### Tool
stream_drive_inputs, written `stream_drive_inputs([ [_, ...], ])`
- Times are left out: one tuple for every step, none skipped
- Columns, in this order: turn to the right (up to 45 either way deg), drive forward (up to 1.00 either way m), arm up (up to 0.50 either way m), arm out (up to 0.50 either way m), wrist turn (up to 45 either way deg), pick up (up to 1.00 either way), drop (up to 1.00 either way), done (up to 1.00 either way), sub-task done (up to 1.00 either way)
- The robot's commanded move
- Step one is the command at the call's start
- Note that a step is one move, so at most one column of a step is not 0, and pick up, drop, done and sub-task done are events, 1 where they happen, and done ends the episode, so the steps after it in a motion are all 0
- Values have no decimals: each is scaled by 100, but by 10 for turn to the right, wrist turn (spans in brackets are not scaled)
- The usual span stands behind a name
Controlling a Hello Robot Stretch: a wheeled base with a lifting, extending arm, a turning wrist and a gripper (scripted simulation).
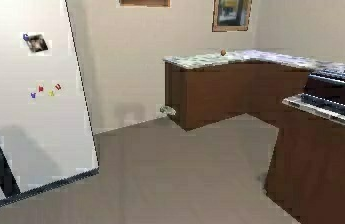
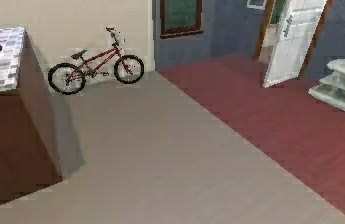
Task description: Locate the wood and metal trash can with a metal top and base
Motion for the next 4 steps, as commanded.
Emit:
stream_drive_inputs([
  [450,0,0,0,0,0,0,0,0],
  [450,0,0,0,0,0,0,0,0],
  [120,0,0,0,0,0,0,0,0],
  [0,100,0,0,0,0,0,0,0],
])
